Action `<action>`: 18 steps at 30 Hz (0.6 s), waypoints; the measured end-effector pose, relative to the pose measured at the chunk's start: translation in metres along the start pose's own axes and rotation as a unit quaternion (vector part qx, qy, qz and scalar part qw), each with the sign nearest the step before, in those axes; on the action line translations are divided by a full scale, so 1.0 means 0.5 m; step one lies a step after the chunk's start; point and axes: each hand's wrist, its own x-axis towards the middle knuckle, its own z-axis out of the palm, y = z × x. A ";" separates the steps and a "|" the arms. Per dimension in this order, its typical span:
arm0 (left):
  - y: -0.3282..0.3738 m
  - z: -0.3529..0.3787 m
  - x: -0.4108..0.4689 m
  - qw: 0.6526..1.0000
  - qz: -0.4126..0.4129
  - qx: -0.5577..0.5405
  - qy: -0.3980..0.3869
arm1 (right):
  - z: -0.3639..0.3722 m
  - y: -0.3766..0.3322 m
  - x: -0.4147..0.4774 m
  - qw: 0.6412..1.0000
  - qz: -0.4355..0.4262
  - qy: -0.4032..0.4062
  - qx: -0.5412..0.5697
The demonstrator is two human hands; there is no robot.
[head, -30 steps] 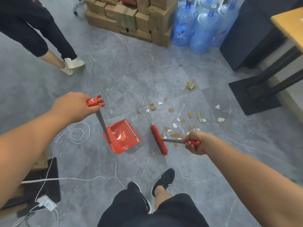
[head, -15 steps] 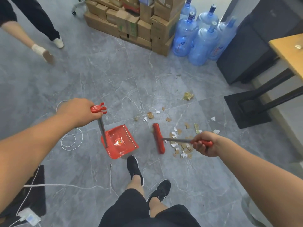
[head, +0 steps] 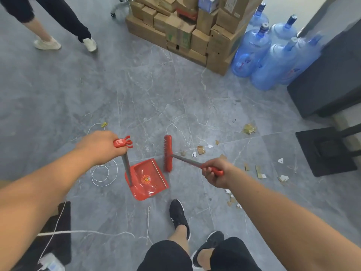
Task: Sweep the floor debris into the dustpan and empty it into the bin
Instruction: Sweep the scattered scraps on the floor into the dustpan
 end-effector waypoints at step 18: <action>0.171 -0.044 0.119 0.994 0.063 0.089 -0.028 | -0.214 -0.056 0.011 0.978 -0.014 0.036 0.204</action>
